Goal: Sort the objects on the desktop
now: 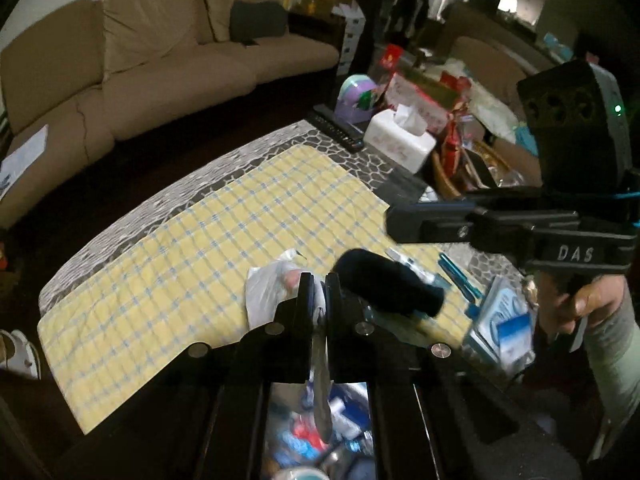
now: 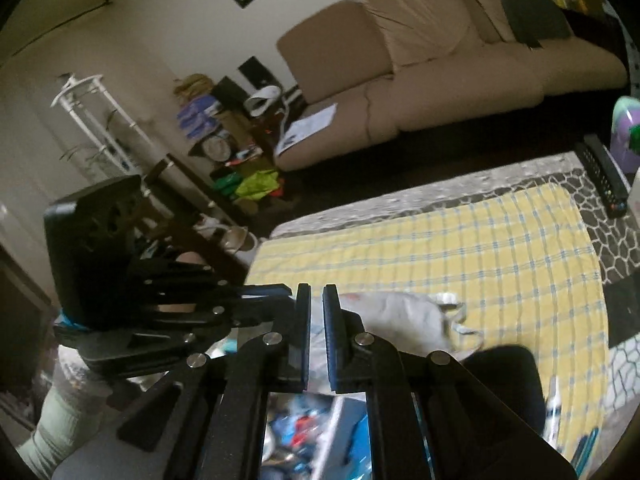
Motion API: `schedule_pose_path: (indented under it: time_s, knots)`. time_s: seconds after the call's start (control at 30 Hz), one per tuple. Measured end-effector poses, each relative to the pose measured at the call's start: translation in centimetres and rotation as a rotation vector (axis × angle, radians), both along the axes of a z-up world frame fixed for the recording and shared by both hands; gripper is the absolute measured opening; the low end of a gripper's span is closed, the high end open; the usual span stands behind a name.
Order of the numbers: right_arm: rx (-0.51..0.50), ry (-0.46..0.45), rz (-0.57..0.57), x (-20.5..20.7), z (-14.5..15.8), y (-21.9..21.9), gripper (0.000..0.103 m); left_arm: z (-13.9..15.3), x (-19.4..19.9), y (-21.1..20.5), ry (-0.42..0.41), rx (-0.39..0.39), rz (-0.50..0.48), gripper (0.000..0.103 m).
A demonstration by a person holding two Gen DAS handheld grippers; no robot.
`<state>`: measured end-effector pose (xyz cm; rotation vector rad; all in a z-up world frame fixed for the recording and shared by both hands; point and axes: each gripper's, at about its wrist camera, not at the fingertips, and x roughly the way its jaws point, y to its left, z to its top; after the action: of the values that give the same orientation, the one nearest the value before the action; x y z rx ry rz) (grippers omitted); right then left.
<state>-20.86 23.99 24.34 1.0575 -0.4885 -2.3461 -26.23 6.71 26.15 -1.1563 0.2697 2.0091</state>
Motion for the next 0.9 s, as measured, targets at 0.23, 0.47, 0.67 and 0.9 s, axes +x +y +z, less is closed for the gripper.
schedule_pose_path:
  time_s: [0.23, 0.47, 0.67, 0.9]
  knots:
    - [0.092, -0.04, -0.009, 8.1, 0.2, -3.0, 0.032, 4.5, 7.3, -7.2, 0.045, -0.002, 0.045, 0.005]
    - [0.152, -0.067, 0.045, 14.0, -2.8, -7.5, 0.033, 0.1, 12.2, -16.9, -0.034, -0.01, 0.16, 0.005]
    - [0.192, -0.099, 0.101, 16.3, -5.2, -12.2, 0.035, -9.3, 15.2, -20.4, -0.125, -0.089, 0.247, 0.005]
    - [0.287, -0.108, 0.058, 16.6, -6.6, -13.6, 0.042, -9.2, 17.6, -22.2, -0.075, -0.033, 0.302, 0.031]
